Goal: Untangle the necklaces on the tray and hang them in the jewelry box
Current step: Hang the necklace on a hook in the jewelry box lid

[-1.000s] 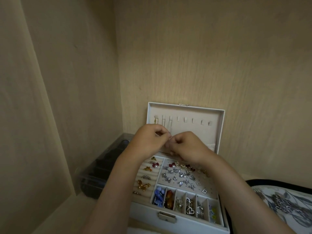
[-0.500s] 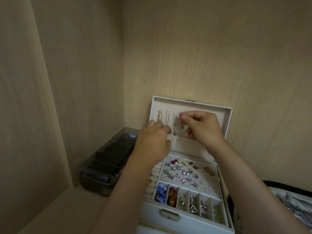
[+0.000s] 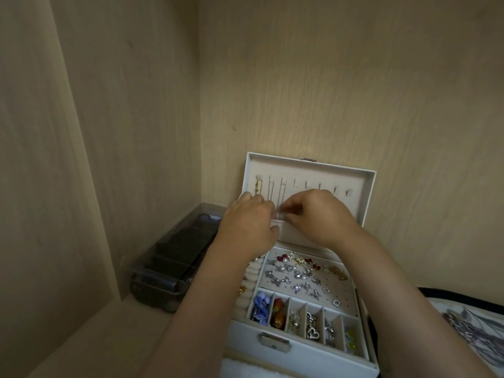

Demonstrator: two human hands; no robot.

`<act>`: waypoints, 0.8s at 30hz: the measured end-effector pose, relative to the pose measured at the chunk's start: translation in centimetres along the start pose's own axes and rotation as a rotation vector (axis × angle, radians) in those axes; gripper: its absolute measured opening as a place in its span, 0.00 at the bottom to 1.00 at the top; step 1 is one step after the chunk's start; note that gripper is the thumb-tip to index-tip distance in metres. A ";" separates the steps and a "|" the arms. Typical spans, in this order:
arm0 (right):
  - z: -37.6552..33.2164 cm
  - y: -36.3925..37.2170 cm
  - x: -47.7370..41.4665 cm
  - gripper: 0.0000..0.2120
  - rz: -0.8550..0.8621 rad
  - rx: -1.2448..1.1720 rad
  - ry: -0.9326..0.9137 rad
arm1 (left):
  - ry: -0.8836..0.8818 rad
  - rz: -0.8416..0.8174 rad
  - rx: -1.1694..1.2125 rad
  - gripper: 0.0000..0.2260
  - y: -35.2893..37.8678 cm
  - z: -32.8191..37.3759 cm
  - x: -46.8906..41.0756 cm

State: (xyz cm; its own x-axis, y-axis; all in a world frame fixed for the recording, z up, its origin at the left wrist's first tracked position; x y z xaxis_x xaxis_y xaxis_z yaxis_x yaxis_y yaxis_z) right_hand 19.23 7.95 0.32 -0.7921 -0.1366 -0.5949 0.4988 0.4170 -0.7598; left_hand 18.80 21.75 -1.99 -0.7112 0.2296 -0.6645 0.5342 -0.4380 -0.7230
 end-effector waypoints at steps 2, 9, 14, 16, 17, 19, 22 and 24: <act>-0.6 0.2 0.4 0.10 -0.032 0.072 -0.045 | 0.000 -0.011 -0.007 0.13 0.0 0.0 -0.1; 0.9 -1.5 2.0 0.11 -0.061 -0.135 0.067 | -0.052 0.002 0.141 0.13 -0.6 1.1 -0.5; 4.7 -5.8 5.2 0.08 -0.035 -0.292 0.193 | -0.046 -0.027 0.295 0.12 -0.6 5.2 -0.2; 6.8 -7.7 7.1 0.08 -0.022 -0.286 0.233 | -0.057 -0.060 0.385 0.11 -0.2 7.4 0.4; 7.9 -8.6 8.1 0.07 -0.020 -0.275 0.249 | -0.071 -0.087 0.438 0.10 0.1 8.6 0.8; 10.0 -10.0 10.3 0.07 -0.037 -0.242 0.284 | -0.071 -0.136 0.500 0.09 0.7 11.2 1.4; 12.9 -11.2 13.3 0.07 -0.083 -0.189 0.344 | -0.044 -0.185 0.554 0.09 2.1 15.1 2.0; 14.5 -11.8 15.0 0.06 -0.099 -0.178 0.389 | -0.032 -0.237 0.576 0.09 3.2 17.7 2.6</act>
State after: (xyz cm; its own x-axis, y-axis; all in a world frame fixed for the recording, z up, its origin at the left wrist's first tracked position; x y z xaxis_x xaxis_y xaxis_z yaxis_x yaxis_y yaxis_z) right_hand 6.52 -12.11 -3.44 -0.9237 0.1505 -0.3522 0.3720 0.5721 -0.7310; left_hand 10.59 5.59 -2.70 -0.7985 0.3556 -0.4858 0.0338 -0.7791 -0.6260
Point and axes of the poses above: each hand's wrist, its own x-axis away from the middle knuckle, its own y-axis out of the palm, z = x × y, the point moved 5 cm from there along -x, towards the middle knuckle, and after that the axes turned 12 degrees about z, right-handed, at the moved point
